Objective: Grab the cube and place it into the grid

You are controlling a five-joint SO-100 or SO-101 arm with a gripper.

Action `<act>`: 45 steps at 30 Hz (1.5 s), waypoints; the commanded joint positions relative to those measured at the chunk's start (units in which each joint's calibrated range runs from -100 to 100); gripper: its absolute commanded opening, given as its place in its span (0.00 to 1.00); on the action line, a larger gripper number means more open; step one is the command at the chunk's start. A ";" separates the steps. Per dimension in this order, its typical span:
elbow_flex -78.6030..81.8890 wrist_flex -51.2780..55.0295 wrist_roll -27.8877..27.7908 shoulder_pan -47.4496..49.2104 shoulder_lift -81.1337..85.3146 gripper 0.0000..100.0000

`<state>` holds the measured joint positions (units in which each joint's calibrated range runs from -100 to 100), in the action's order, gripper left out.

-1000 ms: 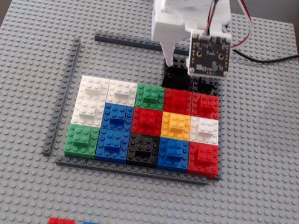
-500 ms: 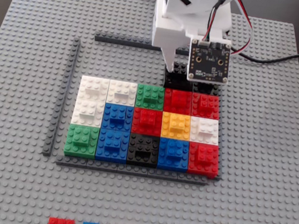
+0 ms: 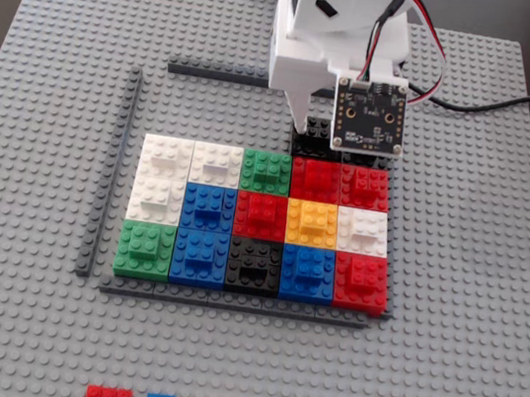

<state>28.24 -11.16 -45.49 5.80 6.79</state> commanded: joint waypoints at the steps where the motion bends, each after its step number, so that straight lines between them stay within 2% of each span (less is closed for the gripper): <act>1: -3.19 -0.03 -0.10 0.21 0.61 0.03; 32: -0.56 -0.37 1.66 1.75 3.53 0.04; 39: 0.62 -1.20 1.81 1.24 3.62 0.14; 45: 0.53 -1.30 1.81 0.94 3.53 0.16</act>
<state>29.39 -12.23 -43.93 7.11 6.79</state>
